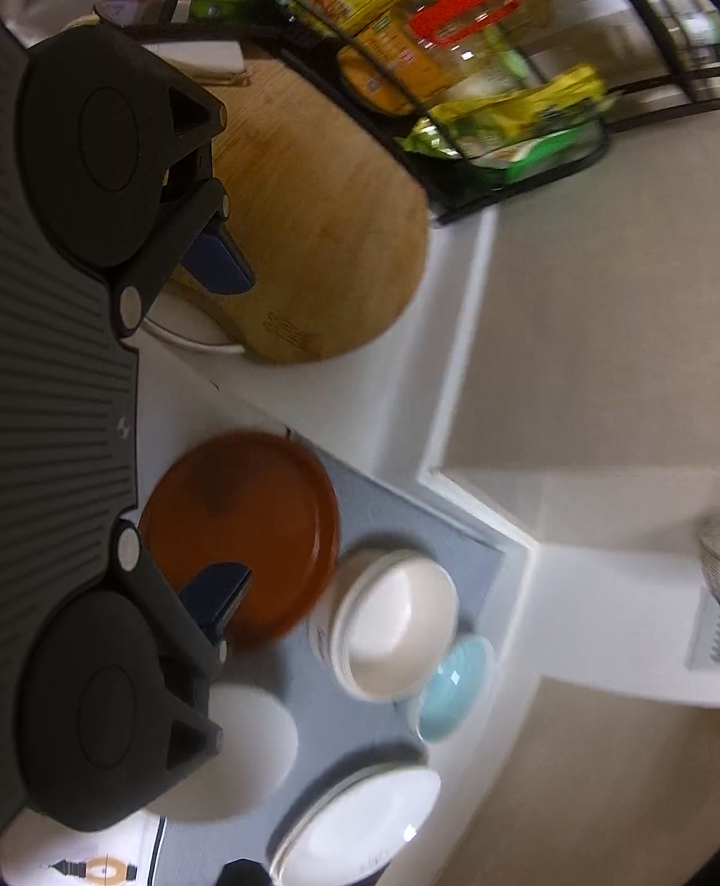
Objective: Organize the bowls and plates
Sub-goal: 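Close the left gripper on the terracotta plate's rim while the right gripper grasps it too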
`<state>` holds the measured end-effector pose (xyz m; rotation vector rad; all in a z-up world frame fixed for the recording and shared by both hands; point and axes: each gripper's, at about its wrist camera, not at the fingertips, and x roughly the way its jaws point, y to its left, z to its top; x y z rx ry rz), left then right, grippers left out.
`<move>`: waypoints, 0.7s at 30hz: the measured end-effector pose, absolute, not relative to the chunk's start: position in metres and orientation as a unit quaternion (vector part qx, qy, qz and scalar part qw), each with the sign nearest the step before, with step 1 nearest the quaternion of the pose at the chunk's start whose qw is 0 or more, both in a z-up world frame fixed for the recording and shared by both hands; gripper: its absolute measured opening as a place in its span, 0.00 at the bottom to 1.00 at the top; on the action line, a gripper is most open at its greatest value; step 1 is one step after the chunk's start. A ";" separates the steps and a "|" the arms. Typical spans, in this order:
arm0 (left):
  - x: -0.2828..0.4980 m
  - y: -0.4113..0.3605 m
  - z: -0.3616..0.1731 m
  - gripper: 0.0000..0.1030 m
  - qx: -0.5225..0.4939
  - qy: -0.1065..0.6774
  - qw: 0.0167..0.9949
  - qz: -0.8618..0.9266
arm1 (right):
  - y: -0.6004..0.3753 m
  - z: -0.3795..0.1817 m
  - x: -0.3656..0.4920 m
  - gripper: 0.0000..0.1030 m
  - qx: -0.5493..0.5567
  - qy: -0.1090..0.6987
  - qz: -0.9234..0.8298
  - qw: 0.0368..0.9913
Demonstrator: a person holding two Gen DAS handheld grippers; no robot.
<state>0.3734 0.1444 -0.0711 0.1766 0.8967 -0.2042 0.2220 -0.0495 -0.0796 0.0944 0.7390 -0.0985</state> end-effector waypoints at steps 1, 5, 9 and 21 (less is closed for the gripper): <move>0.379 0.146 -0.076 1.00 0.084 0.441 0.888 -0.098 | -0.047 -0.080 0.234 0.94 0.053 0.375 -0.036 0.925; 0.401 0.150 -0.093 1.00 0.074 0.472 0.873 -0.103 | -0.039 -0.083 0.286 0.94 0.072 0.430 0.000 0.900; 0.421 0.155 -0.106 1.00 0.059 0.507 0.854 -0.104 | -0.034 -0.096 0.335 0.94 0.060 0.480 0.016 0.875; 0.452 0.153 -0.142 1.00 0.053 0.580 0.807 -0.098 | -0.021 -0.165 0.417 0.94 0.042 0.624 0.023 0.780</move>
